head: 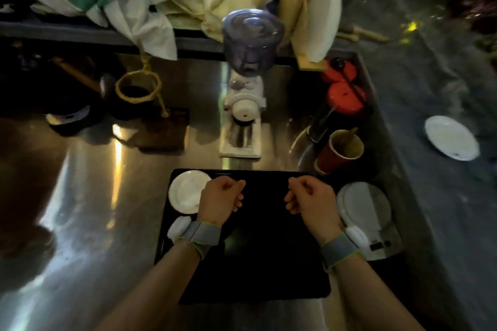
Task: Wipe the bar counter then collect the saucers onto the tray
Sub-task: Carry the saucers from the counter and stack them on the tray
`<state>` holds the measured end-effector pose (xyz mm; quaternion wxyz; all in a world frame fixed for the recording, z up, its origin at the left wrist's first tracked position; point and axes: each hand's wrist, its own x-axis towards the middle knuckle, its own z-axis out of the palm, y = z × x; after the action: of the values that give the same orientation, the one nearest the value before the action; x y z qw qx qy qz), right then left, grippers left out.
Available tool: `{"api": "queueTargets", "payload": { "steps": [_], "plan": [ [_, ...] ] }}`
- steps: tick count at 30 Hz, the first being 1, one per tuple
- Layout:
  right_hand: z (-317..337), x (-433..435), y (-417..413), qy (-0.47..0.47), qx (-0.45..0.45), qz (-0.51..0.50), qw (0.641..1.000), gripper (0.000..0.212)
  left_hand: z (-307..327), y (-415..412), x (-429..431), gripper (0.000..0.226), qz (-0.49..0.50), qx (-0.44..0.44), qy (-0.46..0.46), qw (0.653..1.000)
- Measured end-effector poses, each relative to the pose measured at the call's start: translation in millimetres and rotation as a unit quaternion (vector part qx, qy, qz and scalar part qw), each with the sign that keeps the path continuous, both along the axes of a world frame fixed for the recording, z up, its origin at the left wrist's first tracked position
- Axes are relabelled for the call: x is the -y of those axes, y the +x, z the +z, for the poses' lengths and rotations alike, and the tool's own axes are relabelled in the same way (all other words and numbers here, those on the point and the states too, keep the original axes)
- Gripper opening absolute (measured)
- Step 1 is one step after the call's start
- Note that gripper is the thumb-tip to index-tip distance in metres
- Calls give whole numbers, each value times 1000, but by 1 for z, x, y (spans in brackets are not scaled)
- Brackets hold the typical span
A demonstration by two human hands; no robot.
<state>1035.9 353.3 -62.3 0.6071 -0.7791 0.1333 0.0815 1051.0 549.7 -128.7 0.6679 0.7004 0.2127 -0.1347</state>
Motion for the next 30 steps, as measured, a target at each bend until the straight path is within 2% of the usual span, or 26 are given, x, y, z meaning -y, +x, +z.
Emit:
{"api": "queueTargets", "payload": {
  "steps": [5, 10, 18, 24, 30],
  "plan": [
    [41, 72, -22, -17, 63, -68, 996, 24, 25, 7, 80, 23, -91, 35, -18, 995],
    [64, 159, -49, -36, 123, -142, 981, 26, 65, 6, 177, 22, -192, 89, 1, 977],
    [74, 269, -77, -61, 128, -216, 966, 27, 117, -1, 289, 19, -290, 184, 16, 939],
    [70, 341, -80, -88, 93, -249, 960, 22, 125, 9, 362, 6, -295, 108, -63, 947],
    [59, 406, -63, -91, 29, -270, 958, 20, 135, 27, 425, 27, -307, -5, -92, 947]
  ]
}}
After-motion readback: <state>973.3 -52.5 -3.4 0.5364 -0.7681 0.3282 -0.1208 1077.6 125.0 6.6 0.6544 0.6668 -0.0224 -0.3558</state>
